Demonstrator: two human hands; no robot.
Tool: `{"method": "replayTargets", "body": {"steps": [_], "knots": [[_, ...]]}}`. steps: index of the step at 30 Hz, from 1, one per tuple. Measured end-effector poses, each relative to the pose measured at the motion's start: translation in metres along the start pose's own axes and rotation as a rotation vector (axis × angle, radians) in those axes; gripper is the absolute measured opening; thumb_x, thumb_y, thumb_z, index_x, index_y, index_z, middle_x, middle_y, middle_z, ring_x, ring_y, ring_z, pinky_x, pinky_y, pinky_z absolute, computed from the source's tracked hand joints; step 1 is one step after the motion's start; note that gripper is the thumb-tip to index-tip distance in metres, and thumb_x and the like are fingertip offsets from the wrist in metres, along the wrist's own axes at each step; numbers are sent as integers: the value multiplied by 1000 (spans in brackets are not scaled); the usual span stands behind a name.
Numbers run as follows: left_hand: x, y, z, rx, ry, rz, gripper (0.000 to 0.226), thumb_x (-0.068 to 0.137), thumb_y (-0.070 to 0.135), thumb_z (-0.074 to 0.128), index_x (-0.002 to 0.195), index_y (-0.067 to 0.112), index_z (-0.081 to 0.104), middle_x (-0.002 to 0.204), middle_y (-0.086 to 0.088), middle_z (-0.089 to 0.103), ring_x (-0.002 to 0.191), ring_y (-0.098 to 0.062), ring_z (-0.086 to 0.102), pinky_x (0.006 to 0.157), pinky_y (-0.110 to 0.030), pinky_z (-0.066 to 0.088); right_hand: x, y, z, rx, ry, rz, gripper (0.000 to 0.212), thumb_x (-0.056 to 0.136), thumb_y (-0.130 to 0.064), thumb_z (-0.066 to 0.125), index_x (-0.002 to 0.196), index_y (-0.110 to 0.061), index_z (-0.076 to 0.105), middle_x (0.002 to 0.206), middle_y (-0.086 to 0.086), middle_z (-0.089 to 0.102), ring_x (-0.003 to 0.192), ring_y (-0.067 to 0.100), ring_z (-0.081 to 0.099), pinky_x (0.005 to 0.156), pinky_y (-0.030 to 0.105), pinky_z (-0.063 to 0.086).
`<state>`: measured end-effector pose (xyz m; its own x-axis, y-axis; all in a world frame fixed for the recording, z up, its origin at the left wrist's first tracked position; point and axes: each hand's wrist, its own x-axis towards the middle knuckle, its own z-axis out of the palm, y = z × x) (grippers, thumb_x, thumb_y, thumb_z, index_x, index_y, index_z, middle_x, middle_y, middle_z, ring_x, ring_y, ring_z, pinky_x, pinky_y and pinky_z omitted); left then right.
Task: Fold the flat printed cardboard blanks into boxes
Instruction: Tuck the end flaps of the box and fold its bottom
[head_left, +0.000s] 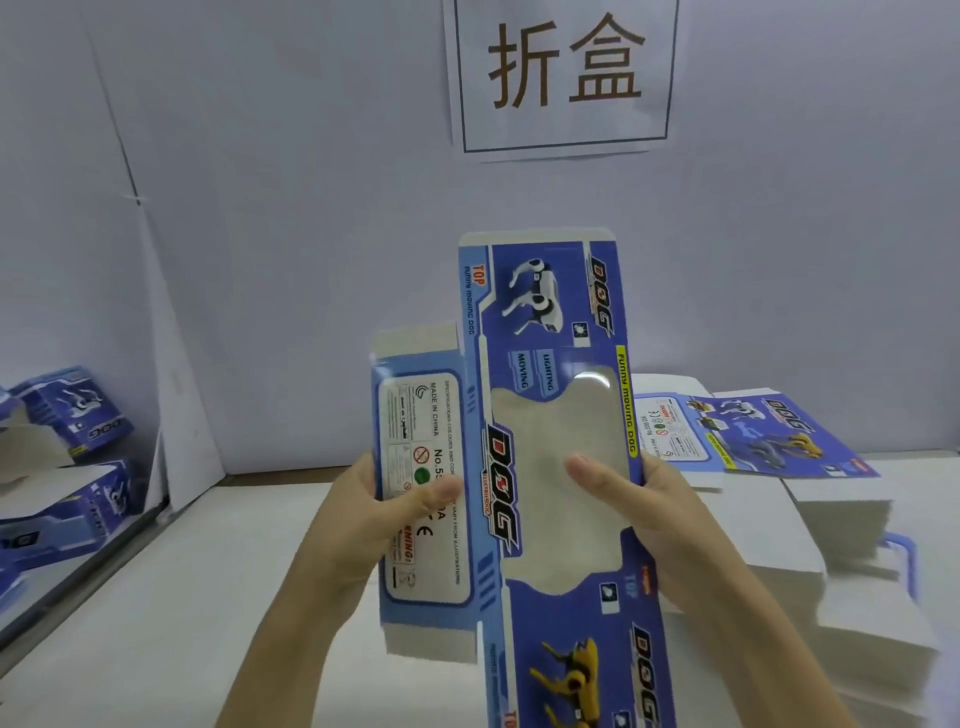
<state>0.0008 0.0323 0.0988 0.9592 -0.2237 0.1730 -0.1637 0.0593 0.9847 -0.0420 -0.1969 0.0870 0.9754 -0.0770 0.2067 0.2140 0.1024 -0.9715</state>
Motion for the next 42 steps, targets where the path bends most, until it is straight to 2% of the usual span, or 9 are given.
{"method": "replayTargets", "body": {"steps": [9, 13, 18, 23, 27, 31, 35, 38, 42], "knots": [[5, -5, 4, 44, 114, 23, 58, 60, 36, 77, 113, 23, 58, 102, -2, 74, 80, -19, 74, 54, -28, 57, -1, 1, 11, 126, 122, 91, 57, 66, -48, 71, 109, -12, 64, 93, 9, 76, 80, 29, 74, 62, 34, 60], [-3, 0, 17, 630, 430, 220, 71, 81, 41, 70, 143, 30, 36, 142, 5, 46, 129, -16, 46, 97, -33, 44, -5, -3, 26, 33, 211, -23, 28, 81, -44, 62, 102, -25, 63, 90, 0, 76, 75, 17, 74, 51, 21, 55], [-19, 14, 45, 21, 91, 249, 83, 54, 60, 83, 126, 38, 49, 116, 15, 65, 106, -6, 65, 83, -26, 57, -16, 1, 64, -197, -71, -343, 59, 83, -32, 72, 137, -30, 46, 133, -8, 45, 121, -2, 50, 94, 20, 50], [-17, 18, 26, 54, 348, 430, 54, 58, 35, 84, 107, 34, 61, 91, 13, 73, 79, -10, 72, 54, -22, 57, -20, -8, 57, -298, -172, -479, 60, 84, -21, 61, 139, -32, 42, 139, -14, 48, 130, 0, 45, 104, 20, 41], [-15, 19, -5, -142, 54, 315, 42, 47, 37, 92, 85, 36, 72, 85, -2, 76, 71, -23, 74, 52, -30, 57, -14, -20, 35, -175, 104, -506, 68, 80, -28, 66, 141, -32, 38, 142, -13, 47, 123, -13, 46, 93, 8, 42], [-17, 12, -3, -205, -195, 180, 50, 42, 43, 87, 88, 29, 75, 83, -9, 75, 66, -26, 73, 51, -32, 57, -18, -21, 15, 16, -44, -262, 80, 62, -47, 72, 136, -28, 47, 121, 1, 68, 107, 22, 68, 80, 35, 56], [-13, 11, 17, -131, -68, 250, 72, 57, 58, 71, 124, 46, 49, 104, 10, 71, 88, -16, 72, 61, -23, 57, -15, -14, 15, 75, -80, -237, 36, 69, -33, 74, 103, -29, 66, 95, -2, 76, 84, 15, 74, 62, 20, 56], [-12, 13, 20, 41, -44, 269, 103, 45, 73, 75, 136, 49, 32, 112, 15, 65, 98, -8, 68, 69, -19, 56, -12, -15, 17, -86, -83, -372, 55, 71, -24, 76, 121, -32, 54, 106, -15, 72, 98, 3, 68, 71, 11, 53], [-13, 8, 15, 67, -124, 281, 74, 53, 49, 78, 120, 30, 54, 103, 5, 73, 90, -16, 72, 61, -19, 55, -12, -14, 18, -131, -183, -354, 79, 68, -18, 78, 135, -29, 38, 106, -17, 71, 97, 4, 69, 70, 13, 54]]}}
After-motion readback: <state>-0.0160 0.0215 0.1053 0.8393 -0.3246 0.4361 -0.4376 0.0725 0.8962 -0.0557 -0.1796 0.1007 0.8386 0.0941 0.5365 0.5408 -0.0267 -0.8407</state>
